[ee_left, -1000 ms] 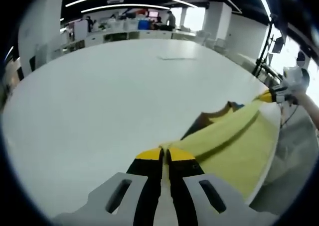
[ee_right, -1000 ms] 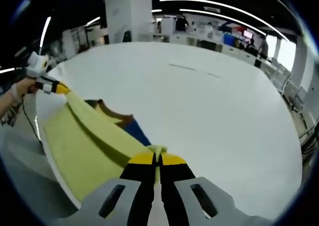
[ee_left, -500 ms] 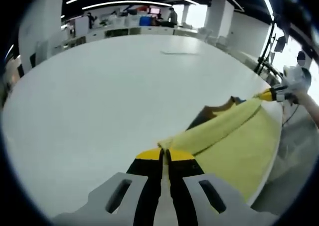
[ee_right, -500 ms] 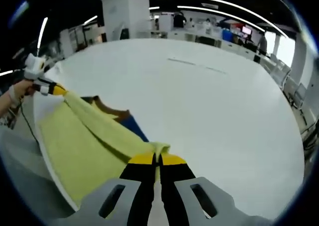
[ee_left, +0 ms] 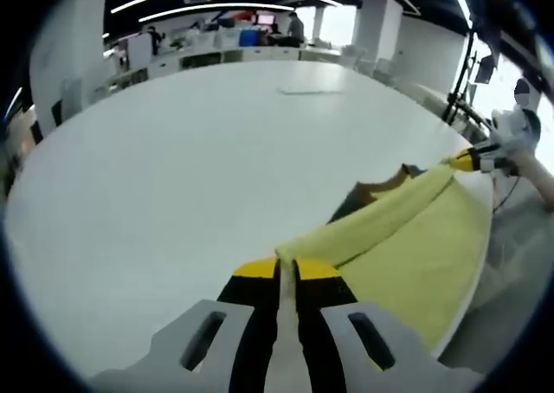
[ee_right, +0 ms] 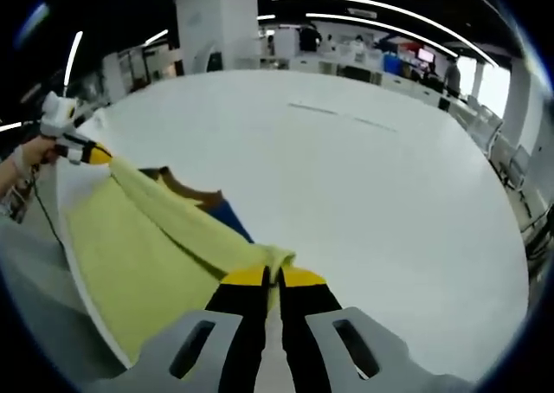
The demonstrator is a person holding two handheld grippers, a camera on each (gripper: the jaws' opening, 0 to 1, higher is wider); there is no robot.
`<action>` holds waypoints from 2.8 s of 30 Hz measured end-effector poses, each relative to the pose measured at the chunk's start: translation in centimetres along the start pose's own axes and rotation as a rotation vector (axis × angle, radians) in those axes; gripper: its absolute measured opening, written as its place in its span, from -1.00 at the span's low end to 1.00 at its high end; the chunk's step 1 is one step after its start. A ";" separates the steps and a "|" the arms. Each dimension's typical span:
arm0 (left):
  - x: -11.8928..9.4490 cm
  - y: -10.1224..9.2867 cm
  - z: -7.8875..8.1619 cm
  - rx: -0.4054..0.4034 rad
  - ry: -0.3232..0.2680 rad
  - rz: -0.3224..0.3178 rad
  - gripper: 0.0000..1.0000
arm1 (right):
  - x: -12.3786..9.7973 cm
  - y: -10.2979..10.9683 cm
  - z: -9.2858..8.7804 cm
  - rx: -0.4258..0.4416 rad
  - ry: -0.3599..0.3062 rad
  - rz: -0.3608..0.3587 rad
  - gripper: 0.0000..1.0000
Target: Fold the garment on the visible template until the final outline fits inside the template.
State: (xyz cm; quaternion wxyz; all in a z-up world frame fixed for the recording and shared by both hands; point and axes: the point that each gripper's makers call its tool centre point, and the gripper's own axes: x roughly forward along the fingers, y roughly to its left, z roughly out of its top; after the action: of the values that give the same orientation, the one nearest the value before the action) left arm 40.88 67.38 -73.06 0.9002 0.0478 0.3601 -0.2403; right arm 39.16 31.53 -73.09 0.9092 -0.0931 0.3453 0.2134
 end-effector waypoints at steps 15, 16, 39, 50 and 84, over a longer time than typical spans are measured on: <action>-1.1 -0.4 1.4 0.061 -0.035 0.014 -0.76 | -1.6 -0.5 0.9 -0.019 -0.033 -0.027 -0.75; -1.3 -0.5 1.5 0.065 -0.035 0.012 -0.75 | -1.8 -0.4 1.1 -0.025 -0.036 -0.027 -0.74; -4.3 -1.3 2.9 0.145 -0.054 0.004 -0.49 | -4.5 1.5 2.4 -0.092 -0.055 0.007 -0.30; -5.6 -2.1 3.2 0.188 -0.044 -0.019 -0.31 | -5.5 1.8 2.3 -0.141 -0.046 0.008 -0.11; -9.3 -6.1 2.2 0.328 0.042 -0.144 0.52 | -8.6 4.4 1.5 -0.327 0.042 0.066 0.71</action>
State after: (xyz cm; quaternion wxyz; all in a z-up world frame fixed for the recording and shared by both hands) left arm 33.55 65.12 -64.68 0.8530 0.1730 0.3372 -0.3588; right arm 32.31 33.09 -66.39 0.8670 -0.2328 0.3279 0.2944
